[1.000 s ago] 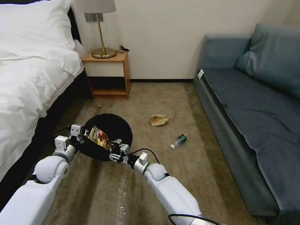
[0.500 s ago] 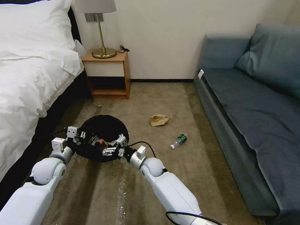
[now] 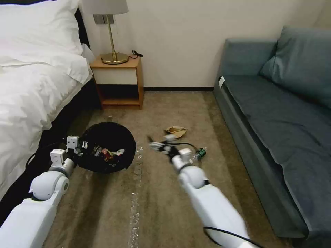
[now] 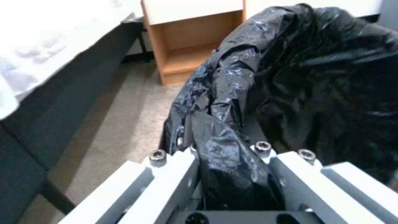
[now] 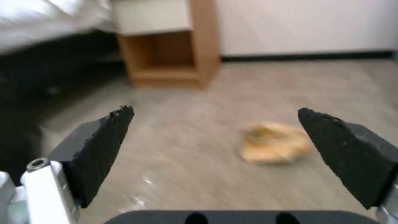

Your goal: Pick up the trash bin, then pick up the garbage on the floor and place it into the trash bin.

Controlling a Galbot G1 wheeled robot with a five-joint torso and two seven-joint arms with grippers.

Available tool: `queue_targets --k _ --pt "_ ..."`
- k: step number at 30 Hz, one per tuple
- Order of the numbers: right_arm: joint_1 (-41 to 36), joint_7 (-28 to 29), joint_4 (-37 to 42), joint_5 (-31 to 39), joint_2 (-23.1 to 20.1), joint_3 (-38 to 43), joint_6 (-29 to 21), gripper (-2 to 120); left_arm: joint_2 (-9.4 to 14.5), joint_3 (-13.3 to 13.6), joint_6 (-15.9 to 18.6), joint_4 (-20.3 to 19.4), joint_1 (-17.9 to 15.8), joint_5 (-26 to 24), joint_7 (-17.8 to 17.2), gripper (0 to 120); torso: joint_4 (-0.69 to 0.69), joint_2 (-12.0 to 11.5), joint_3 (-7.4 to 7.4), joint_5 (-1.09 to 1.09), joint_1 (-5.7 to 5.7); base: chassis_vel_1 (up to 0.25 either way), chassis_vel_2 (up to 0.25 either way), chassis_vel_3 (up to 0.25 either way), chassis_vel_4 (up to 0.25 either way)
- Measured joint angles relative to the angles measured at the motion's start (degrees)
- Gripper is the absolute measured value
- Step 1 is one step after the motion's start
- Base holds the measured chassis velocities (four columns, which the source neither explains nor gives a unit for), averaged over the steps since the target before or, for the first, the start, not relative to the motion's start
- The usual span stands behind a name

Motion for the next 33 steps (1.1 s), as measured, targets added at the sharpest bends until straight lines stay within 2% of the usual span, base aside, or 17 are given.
queue_targets --k 6,13,25,33 --pt "-2.5 -1.0 -4.1 0.3 -2.2 4.6 0.3 100 -0.3 0.2 -0.2 0.6 -1.1 -0.4 -0.4 4 -0.01 0.0 0.0 0.0 0.0 0.0 0.0 0.0 0.0" --pt "-3.1 -3.7 -12.2 -1.4 -1.2 9.0 2.7 100 -0.8 0.2 -1.2 0.9 -1.5 -0.9 -2.5 4 0.0 0.0 -0.01 0.0 0.0 0.0 0.0 0.0 0.0" --pt "-3.5 -8.4 -15.5 -2.3 0.2 11.7 5.4 100 0.4 -0.4 -1.6 0.3 -1.0 -1.7 -2.2 4 0.01 0.0 -0.01 -0.01 0.0 0.0 0.0 0.0 0.0" --pt "-3.7 -8.9 -15.8 -2.7 0.5 11.8 5.9 100 0.5 -0.2 -1.6 -0.2 -1.0 -2.0 -2.3 4 0.01 0.0 -0.01 -0.01 0.0 -0.014 0.014 0.012 -0.013"
